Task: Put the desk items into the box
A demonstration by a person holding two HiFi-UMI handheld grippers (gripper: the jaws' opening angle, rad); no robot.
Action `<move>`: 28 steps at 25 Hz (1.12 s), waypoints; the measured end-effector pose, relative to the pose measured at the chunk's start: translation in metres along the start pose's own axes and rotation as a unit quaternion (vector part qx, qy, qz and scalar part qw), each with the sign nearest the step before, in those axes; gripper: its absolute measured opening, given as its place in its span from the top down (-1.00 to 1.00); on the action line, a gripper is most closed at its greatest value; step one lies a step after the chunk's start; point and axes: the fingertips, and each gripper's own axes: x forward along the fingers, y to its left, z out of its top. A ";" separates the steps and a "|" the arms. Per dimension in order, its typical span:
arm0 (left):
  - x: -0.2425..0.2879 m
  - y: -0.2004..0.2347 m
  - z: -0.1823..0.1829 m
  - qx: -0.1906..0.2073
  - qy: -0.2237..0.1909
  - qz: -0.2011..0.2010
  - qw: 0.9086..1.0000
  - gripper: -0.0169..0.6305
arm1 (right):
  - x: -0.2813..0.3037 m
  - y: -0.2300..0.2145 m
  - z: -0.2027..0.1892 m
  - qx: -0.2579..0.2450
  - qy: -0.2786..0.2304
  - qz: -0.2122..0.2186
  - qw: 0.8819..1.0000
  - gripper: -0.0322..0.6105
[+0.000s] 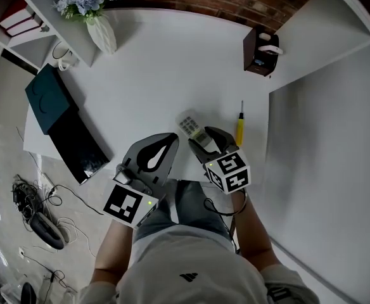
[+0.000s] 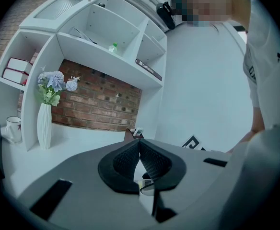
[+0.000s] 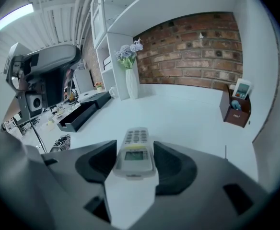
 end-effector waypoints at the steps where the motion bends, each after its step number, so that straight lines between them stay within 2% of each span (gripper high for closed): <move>1: -0.002 0.001 0.000 0.000 -0.001 0.004 1.000 0.91 | 0.003 0.001 -0.003 0.002 0.004 0.003 1.000 0.14; 7: -0.012 0.005 -0.003 0.000 -0.001 0.017 1.000 0.91 | 0.017 0.008 -0.027 0.016 0.035 0.015 0.999 0.14; 13: -0.012 0.007 -0.002 -0.003 -0.002 0.020 1.000 0.91 | 0.028 0.009 -0.052 0.008 0.087 0.009 0.996 0.13; 21: -0.011 0.013 -0.001 -0.004 -0.007 0.023 1.000 0.91 | 0.035 0.011 -0.060 -0.014 0.136 0.000 0.991 0.10; 24: -0.012 0.014 -0.001 -0.003 -0.009 0.023 1.000 0.91 | 0.036 0.013 -0.060 -0.035 0.144 -0.012 0.989 0.10; 28: -0.014 0.016 0.000 -0.003 -0.010 0.026 1.000 0.91 | 0.036 0.011 -0.061 -0.027 0.130 -0.020 0.991 0.11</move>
